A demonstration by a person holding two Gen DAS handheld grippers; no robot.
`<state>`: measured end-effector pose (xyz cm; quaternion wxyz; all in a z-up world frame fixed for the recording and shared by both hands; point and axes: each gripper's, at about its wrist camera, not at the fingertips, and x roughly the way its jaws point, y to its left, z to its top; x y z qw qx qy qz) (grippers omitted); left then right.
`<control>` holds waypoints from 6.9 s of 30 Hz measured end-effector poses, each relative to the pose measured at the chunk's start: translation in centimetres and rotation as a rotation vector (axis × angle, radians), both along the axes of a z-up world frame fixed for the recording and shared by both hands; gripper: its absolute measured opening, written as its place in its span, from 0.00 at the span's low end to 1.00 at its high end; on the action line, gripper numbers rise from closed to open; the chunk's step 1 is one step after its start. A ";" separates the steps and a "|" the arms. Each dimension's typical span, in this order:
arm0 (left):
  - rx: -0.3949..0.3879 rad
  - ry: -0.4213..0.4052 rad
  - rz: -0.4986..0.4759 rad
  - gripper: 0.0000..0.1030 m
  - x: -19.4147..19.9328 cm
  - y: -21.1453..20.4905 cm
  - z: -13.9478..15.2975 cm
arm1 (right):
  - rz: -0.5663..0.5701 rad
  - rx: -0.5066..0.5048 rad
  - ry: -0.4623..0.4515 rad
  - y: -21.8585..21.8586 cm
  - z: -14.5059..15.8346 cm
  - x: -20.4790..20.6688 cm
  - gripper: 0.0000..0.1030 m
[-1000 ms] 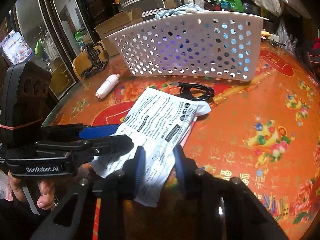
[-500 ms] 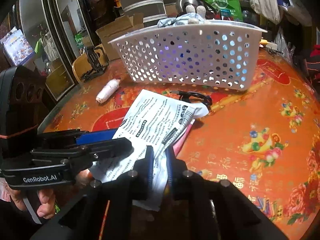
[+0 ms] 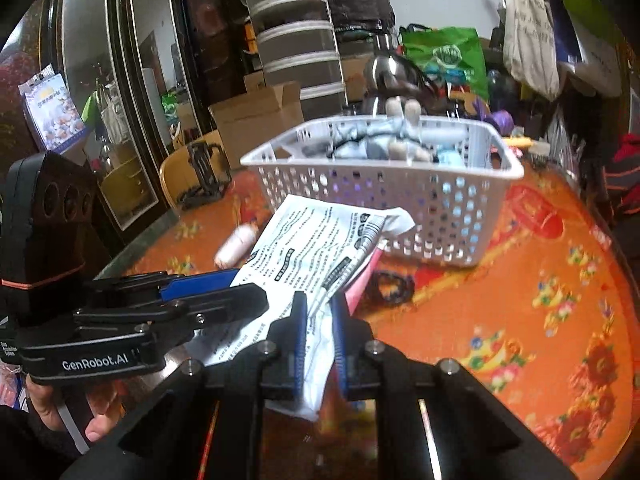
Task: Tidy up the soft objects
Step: 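Lift the white leaflet with both grippers and release it into the basket, then grasp the pink rolled towel with the left gripper while the right gripper grasps the black cable, then carry the pink towel with the left gripper while the right gripper carries the cable, both into the basket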
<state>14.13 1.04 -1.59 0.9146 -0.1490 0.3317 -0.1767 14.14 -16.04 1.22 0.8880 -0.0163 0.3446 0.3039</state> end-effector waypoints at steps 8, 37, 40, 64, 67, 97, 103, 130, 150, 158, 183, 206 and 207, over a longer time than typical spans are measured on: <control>0.013 -0.057 0.014 0.23 0.4 0.4 3.1 | 0.001 -0.016 -0.068 0.8 2.8 0.4 0.10; 0.107 -0.190 0.105 0.19 11.9 3.3 14.9 | 0.001 -0.021 -0.188 4.5 11.6 14.4 0.10; 0.127 -0.161 0.109 0.19 14.6 3.6 14.5 | -0.005 -0.038 -0.171 5.1 10.8 16.6 0.10; 0.222 -0.009 0.184 0.62 23.7 3.2 10.2 | -0.158 -0.070 -0.053 1.1 7.7 21.4 0.53; 0.229 -0.001 0.182 0.62 23.4 3.2 9.8 | -0.173 -0.057 -0.050 0.2 7.9 21.0 0.56; 0.264 0.185 0.370 0.78 7.6 11.2 -1.2 | -0.119 -0.183 0.103 0.8 -6.4 8.9 0.73; 0.281 0.243 0.349 0.78 9.0 11.1 -4.1 | -0.106 -0.190 0.146 1.5 -7.6 9.9 0.73; 0.360 0.262 0.364 0.29 10.8 11.0 -6.8 | -0.101 -0.252 0.141 3.8 -8.5 10.6 0.50; 0.322 0.153 0.352 0.29 8.7 10.3 -4.9 | -0.127 -0.165 0.081 1.4 -6.8 9.6 0.50; 0.313 0.144 0.356 0.29 8.6 10.7 -5.0 | -0.130 -0.151 0.057 1.2 -6.5 9.1 0.50; 0.186 0.024 0.207 0.29 13.9 4.6 12.0 | -0.142 -0.081 -0.075 -0.9 9.6 16.4 0.50; 0.253 0.198 0.240 0.75 25.7 1.4 8.3 | -0.166 -0.203 0.095 0.3 2.8 24.4 0.51; 0.255 0.190 0.243 0.83 25.6 1.5 8.4 | -0.169 -0.200 0.084 0.3 3.1 24.2 0.55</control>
